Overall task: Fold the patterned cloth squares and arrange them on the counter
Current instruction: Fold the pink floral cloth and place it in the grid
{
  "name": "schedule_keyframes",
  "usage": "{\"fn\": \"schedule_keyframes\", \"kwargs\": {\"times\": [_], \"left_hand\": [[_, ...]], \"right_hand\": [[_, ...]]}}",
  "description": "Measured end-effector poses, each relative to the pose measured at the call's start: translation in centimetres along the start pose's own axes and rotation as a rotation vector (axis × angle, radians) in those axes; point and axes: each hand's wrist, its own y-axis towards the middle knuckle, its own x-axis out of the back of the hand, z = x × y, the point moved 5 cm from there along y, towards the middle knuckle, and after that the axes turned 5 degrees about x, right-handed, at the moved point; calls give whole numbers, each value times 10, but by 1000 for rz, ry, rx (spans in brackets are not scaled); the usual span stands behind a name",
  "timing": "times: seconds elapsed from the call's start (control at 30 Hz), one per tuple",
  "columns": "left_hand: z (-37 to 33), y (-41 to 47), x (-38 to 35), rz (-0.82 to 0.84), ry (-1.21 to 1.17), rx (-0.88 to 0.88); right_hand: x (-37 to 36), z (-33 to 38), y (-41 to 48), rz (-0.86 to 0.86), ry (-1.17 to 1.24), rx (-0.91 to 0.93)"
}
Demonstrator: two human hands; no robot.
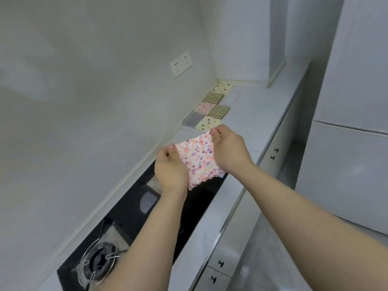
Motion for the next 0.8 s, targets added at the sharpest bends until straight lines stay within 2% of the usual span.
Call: {"fn": "schedule_keyframes", "kwargs": {"times": [0.27,0.5,0.8], "left_hand": [[3,27,-122,177,-38,92],[23,94,-211,200,-25,90],[25,163,-326,318,75,191]], "right_hand": [[54,-70,61,-82,-68,-137],[47,-123,154,-21,-203,-136],[59,-193,263,-30,-253,-276]]}}
